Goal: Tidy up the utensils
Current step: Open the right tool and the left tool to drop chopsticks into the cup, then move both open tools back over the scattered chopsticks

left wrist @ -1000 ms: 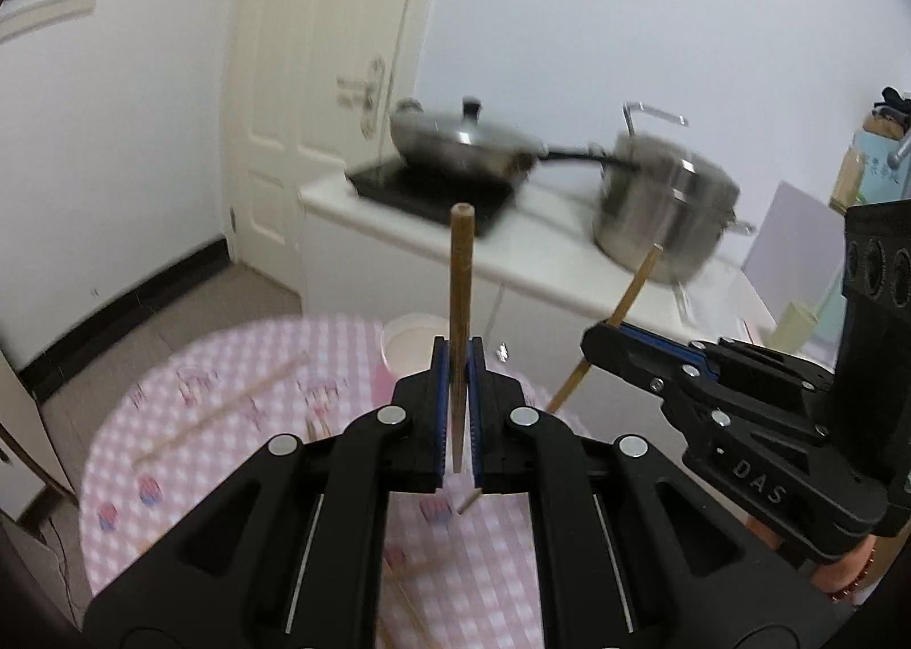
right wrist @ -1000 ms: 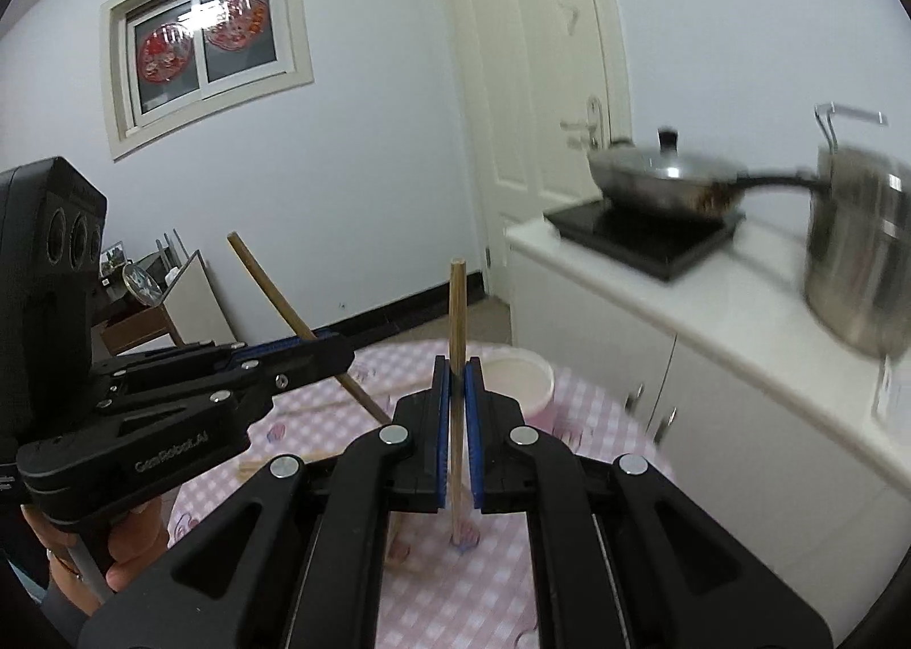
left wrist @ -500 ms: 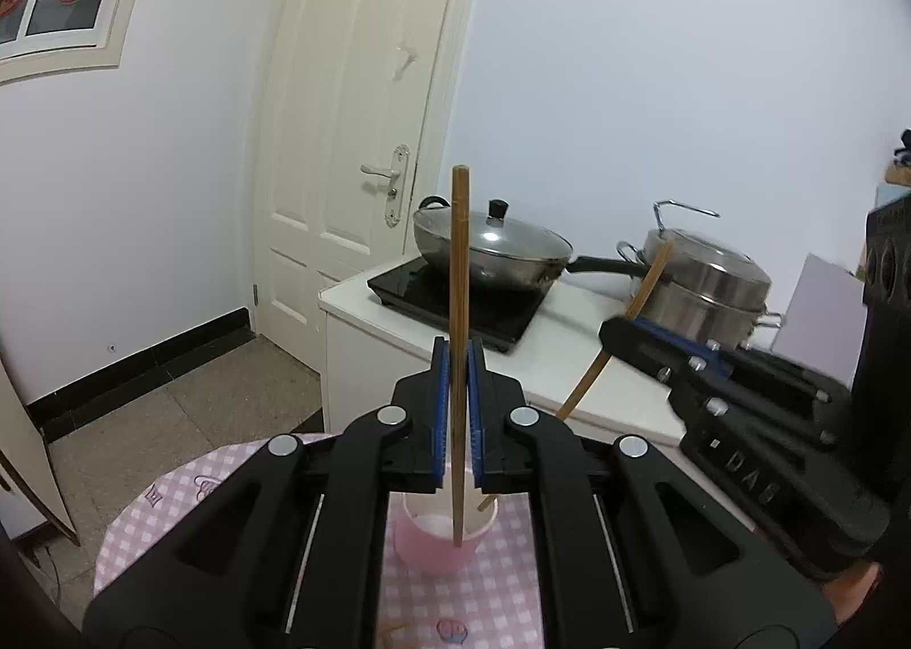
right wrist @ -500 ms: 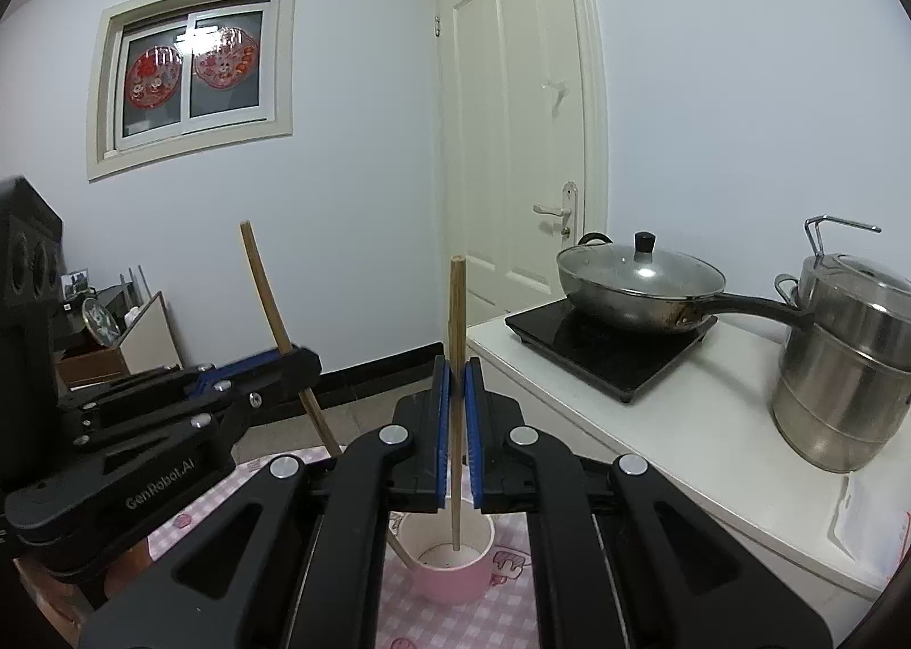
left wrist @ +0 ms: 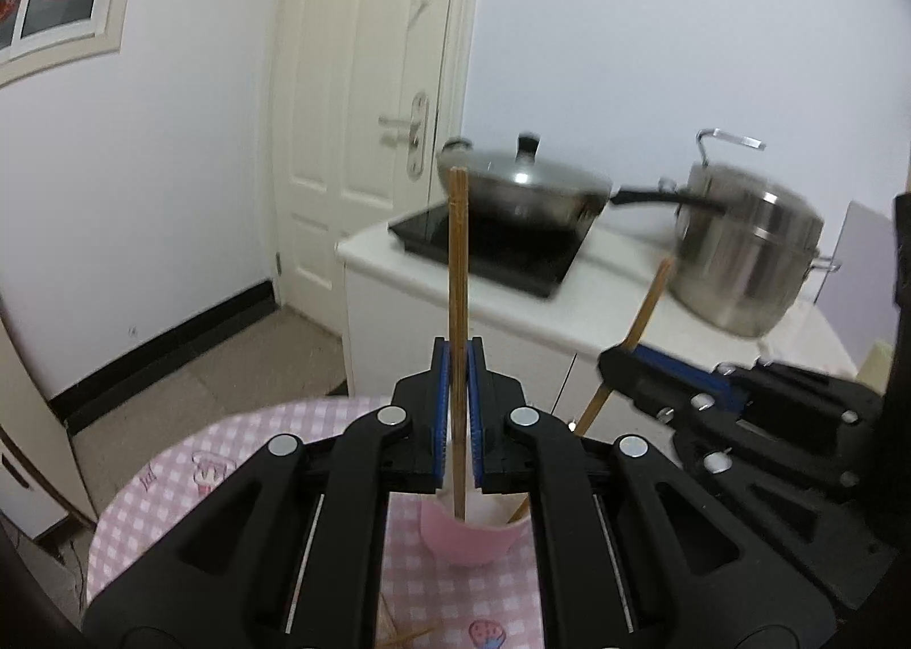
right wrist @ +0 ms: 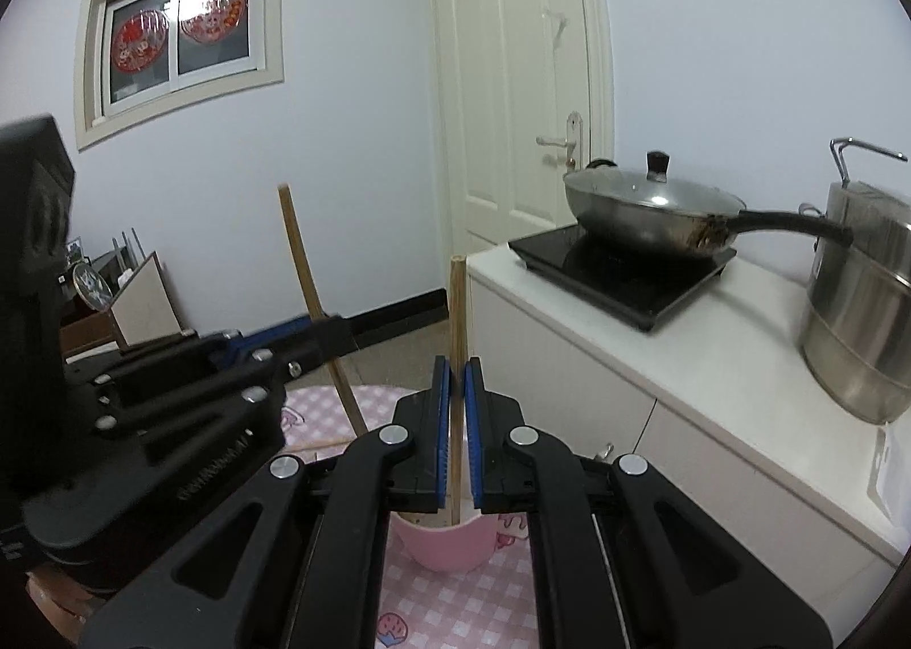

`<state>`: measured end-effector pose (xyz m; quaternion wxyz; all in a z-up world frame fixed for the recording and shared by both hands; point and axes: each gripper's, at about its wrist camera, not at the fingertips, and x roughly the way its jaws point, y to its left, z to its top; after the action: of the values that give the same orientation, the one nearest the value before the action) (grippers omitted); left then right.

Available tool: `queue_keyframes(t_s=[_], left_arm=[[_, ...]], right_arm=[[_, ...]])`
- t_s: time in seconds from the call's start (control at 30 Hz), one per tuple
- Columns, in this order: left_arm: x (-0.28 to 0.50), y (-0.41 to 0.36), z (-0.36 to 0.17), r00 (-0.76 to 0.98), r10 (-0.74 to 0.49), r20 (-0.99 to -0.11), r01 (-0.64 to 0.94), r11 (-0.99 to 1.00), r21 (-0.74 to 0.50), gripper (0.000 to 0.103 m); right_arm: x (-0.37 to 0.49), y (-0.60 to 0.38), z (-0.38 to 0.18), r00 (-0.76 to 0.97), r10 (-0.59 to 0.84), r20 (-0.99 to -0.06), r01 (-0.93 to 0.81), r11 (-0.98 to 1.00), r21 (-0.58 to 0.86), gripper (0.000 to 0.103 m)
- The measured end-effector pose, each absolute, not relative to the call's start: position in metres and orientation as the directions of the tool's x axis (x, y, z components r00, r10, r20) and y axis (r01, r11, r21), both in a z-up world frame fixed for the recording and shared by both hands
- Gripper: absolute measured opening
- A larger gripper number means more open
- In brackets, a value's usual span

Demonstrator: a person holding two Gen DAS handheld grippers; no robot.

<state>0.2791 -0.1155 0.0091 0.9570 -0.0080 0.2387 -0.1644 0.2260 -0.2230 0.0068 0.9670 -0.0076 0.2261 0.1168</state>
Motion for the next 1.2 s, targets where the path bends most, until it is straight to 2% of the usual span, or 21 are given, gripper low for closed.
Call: queue_keyframes(t_s=[0.13, 0.53, 0.63, 0.73, 1.0, 1.03, 1.1, 1.13, 1.2], left_arm=[[0.285, -0.118, -0.007, 0.808, -0.289, -0.514, 0.296, 0.952, -0.071, 0.007], [0.277, -0.113, -0.013, 0.776, -0.308, -0.551, 0.321, 0.944, -0.076, 0.007], [0.271, -0.111, -0.012, 0.772, -0.312, -0.553, 0.326, 0.942, -0.076, 0.007], [0.266, -0.108, -0.010, 0.769, -0.315, -0.556, 0.329, 0.941, -0.079, 0.007], [0.243, -0.100, -0.003, 0.773, -0.310, -0.553, 0.326, 0.943, -0.073, 0.008], [0.238, -0.099, -0.001, 0.777, -0.307, -0.549, 0.325, 0.943, -0.068, 0.009], [0.228, -0.096, 0.002, 0.784, -0.310, -0.538, 0.326, 0.943, -0.068, 0.033], [0.224, -0.093, 0.004, 0.798, -0.298, -0.524, 0.310, 0.948, -0.067, 0.054], [0.216, -0.089, 0.008, 0.812, -0.295, -0.503, 0.304, 0.950, -0.065, 0.056]], right_arm=[[0.227, -0.224, -0.002, 0.862, 0.213, -0.460, -0.219, 0.975, 0.042, 0.004], [0.227, -0.227, -0.017, 0.843, 0.191, -0.503, -0.190, 0.980, 0.055, 0.005], [0.223, -0.227, -0.015, 0.841, 0.197, -0.504, -0.189, 0.980, 0.067, 0.013], [0.217, -0.226, -0.013, 0.847, 0.198, -0.493, -0.188, 0.980, 0.070, 0.033], [0.194, -0.224, -0.001, 0.859, 0.203, -0.470, -0.189, 0.979, 0.078, 0.036], [0.191, -0.224, 0.000, 0.861, 0.204, -0.466, -0.189, 0.979, 0.080, 0.037], [0.185, -0.224, 0.003, 0.864, 0.204, -0.460, -0.189, 0.979, 0.078, 0.038], [0.182, -0.223, 0.004, 0.866, 0.203, -0.458, -0.189, 0.979, 0.077, 0.038], [0.174, -0.223, 0.007, 0.869, 0.203, -0.451, -0.187, 0.979, 0.080, 0.040]])
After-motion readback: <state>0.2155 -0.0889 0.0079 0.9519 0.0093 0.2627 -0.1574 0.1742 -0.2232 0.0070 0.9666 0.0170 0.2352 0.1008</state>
